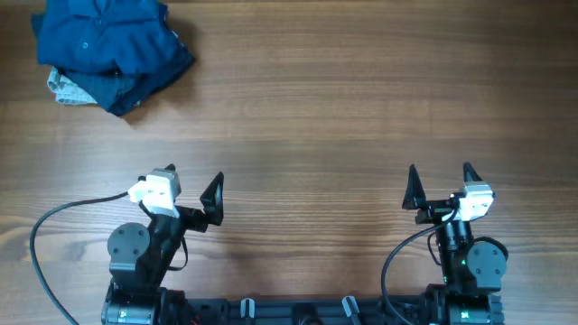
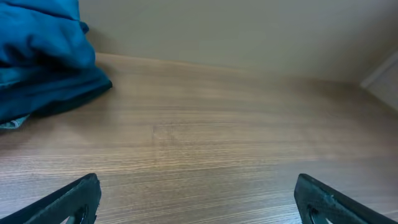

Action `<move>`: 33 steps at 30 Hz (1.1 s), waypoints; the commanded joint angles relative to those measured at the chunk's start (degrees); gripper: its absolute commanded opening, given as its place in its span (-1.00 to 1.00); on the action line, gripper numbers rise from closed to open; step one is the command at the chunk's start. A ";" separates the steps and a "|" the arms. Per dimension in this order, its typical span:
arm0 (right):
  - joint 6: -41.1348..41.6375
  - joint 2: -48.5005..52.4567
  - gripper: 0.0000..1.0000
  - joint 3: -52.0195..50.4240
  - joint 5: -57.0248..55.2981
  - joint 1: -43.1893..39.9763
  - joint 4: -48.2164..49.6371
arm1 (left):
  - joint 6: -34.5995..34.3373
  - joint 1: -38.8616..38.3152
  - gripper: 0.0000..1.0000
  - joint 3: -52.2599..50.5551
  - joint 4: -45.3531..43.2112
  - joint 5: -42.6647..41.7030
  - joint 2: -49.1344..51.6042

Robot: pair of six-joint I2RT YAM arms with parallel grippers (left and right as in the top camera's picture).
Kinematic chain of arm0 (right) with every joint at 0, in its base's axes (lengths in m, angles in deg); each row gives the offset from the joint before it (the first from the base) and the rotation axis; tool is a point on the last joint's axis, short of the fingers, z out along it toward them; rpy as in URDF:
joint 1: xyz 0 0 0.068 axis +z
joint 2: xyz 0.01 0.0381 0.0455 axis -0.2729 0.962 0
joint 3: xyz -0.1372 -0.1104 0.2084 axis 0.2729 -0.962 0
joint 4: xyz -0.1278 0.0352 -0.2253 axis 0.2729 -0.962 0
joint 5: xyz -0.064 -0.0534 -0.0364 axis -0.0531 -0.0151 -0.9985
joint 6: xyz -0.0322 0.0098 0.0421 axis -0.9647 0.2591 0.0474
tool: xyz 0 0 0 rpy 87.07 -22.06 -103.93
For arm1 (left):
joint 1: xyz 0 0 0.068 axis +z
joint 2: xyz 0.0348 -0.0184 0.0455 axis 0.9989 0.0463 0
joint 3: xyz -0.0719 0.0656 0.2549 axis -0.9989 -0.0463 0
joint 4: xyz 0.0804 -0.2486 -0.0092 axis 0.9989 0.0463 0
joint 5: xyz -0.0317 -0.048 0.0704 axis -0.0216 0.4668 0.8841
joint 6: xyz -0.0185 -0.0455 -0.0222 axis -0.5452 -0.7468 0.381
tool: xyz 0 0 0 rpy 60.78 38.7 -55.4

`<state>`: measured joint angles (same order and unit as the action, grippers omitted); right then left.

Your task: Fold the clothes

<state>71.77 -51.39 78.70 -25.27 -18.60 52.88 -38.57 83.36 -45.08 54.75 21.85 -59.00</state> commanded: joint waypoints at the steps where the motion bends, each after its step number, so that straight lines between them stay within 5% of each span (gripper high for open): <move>1: -0.72 -0.52 1.00 -0.07 0.70 0.35 0.20 | 1.97 0.37 1.00 -1.11 -0.39 0.13 -3.02; 17: -0.74 -0.52 1.00 -0.07 0.70 0.35 0.20 | 1.95 2.64 1.00 -9.57 -7.87 0.15 -15.21; 33: -0.74 -0.52 0.99 -0.07 0.70 0.35 0.20 | 1.95 4.17 1.00 -13.64 -13.11 0.15 -15.74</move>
<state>71.77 -51.39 78.70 -25.27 -18.60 52.88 -37.94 87.12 -56.94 42.84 21.87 -74.10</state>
